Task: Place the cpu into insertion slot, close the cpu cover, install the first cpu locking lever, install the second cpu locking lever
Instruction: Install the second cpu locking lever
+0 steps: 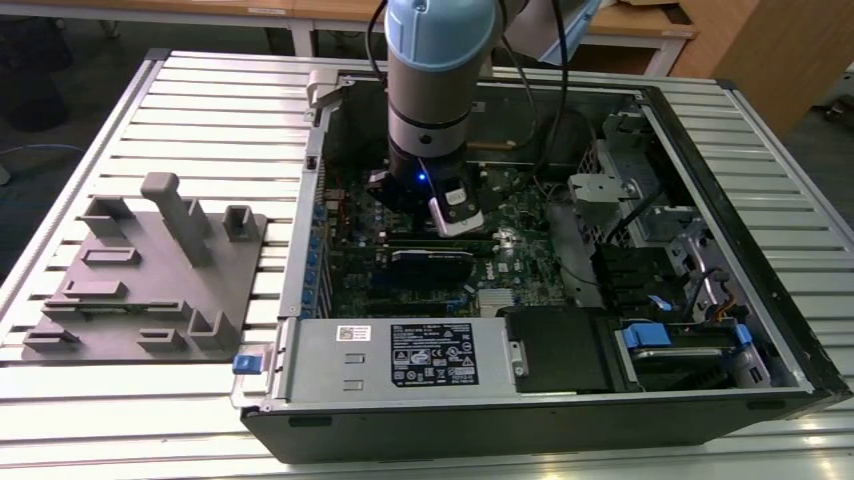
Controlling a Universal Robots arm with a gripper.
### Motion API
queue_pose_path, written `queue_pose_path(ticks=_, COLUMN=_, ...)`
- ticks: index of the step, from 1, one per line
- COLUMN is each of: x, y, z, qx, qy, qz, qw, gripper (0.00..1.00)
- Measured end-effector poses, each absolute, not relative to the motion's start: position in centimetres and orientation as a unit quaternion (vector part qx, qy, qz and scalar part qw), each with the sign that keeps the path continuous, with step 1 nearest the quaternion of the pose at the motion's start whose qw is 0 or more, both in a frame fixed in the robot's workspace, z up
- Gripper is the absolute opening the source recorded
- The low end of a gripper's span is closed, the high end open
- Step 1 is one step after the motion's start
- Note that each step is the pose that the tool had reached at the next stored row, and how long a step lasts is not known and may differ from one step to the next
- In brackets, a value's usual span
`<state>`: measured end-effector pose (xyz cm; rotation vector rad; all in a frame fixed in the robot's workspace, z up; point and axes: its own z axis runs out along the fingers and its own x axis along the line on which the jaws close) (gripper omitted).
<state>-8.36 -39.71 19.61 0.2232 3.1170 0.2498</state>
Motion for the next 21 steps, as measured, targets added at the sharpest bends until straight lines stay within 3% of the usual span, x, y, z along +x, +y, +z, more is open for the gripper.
queue_pose_path(ticks=21, x=-8.79, y=-39.82, z=19.31, qx=0.071, qy=0.994, qz=0.088, qw=0.003, gripper=0.11)
